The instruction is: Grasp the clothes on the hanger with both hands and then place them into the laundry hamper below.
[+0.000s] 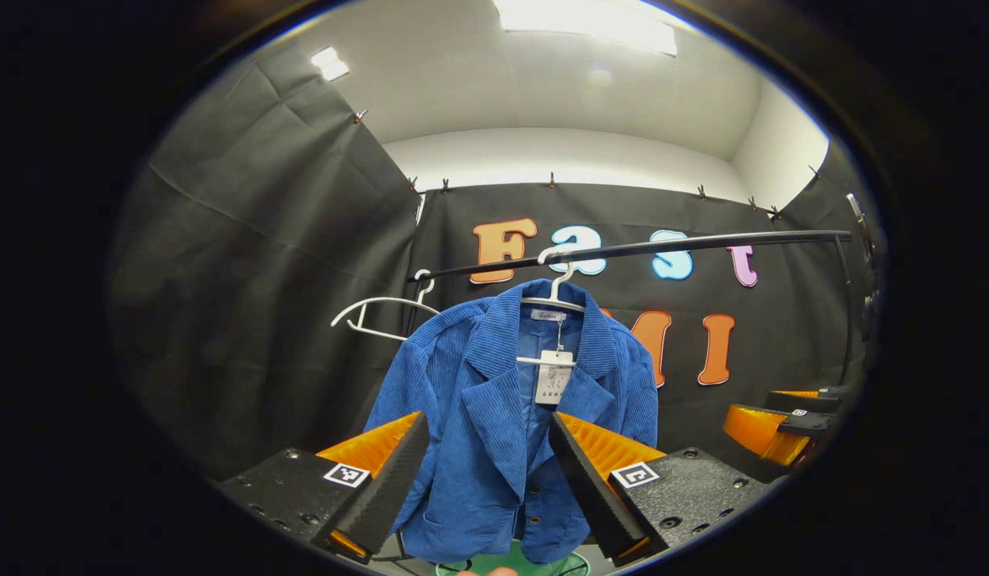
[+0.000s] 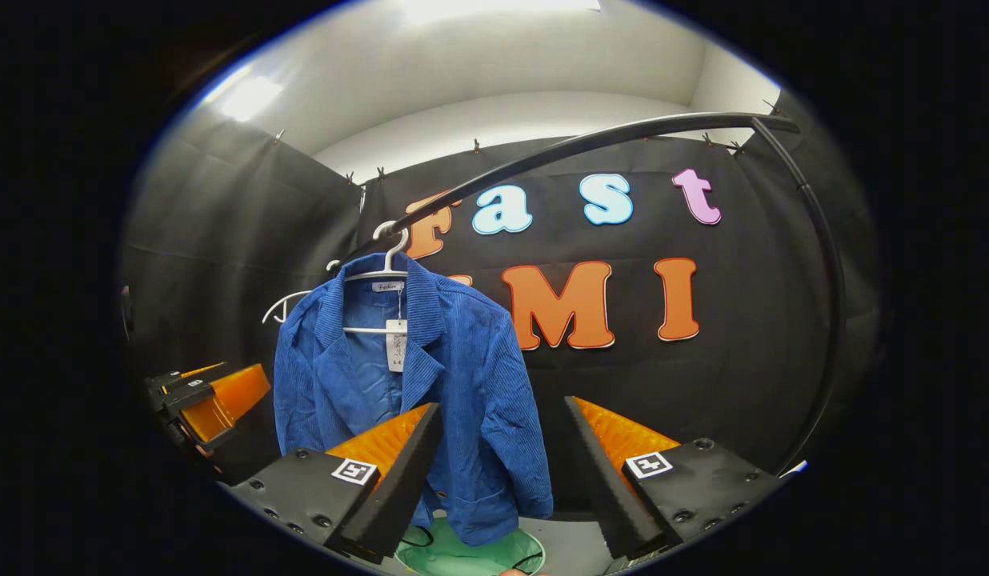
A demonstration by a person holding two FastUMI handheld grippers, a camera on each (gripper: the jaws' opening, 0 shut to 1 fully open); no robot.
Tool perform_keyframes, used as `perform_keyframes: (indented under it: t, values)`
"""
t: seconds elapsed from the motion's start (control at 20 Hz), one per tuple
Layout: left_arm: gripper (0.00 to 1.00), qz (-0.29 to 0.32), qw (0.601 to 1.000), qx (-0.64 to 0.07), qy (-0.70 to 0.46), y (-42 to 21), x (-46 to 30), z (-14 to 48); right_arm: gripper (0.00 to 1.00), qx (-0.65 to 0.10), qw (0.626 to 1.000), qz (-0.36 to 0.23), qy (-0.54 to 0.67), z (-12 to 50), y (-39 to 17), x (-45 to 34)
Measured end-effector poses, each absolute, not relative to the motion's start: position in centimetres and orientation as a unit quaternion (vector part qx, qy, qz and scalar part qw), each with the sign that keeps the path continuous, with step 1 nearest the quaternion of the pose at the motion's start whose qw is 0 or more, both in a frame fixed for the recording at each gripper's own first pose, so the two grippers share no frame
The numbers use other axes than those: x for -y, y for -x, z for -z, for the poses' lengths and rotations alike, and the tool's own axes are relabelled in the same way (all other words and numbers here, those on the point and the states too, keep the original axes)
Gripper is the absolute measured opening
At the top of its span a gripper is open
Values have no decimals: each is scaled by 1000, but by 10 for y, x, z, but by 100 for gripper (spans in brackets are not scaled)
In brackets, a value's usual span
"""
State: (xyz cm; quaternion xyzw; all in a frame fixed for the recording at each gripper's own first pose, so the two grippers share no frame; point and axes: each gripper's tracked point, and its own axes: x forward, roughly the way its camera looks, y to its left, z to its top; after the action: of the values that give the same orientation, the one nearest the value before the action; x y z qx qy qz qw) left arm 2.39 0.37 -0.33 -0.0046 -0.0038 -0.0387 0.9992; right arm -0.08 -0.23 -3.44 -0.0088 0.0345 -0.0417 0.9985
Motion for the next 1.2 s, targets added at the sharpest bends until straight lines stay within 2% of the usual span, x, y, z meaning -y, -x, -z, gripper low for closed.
perform_keyframes:
  t: [0.25,0.3,0.55,0.65,0.75,0.85,1.0,1.05,1.15,1.2]
  values:
    - [95,37,999,6,0,-29,-4,2,92,-33,998,48,5,34,-3,9]
    - [92,38,999,7,-1,-30,-4,3,91,-32,998,49,4,34,-4,11]
    - [92,34,999,8,-1,-35,-4,3,91,-26,998,52,-1,33,-6,18]
    - [95,31,999,8,-1,-38,-4,2,92,-28,998,49,-4,33,-10,19]
    - [92,27,1000,9,-1,-39,-7,1,92,-28,998,46,-8,32,-16,18]
    - [95,21,1000,9,-2,-39,-12,0,92,-25,999,38,-12,29,-26,13]
    - [95,10,1000,12,-8,-40,-22,-5,92,-24,999,20,-15,29,-40,0]
    - [92,6,1000,13,-10,-39,-27,-5,92,-24,999,14,-16,28,-42,-4]
    - [95,-3,1000,13,-12,-36,-35,-7,92,-29,999,3,-18,31,-49,-15]
    - [91,-6,1000,12,-13,-35,-39,-8,92,-28,999,-4,-21,31,-53,-22]
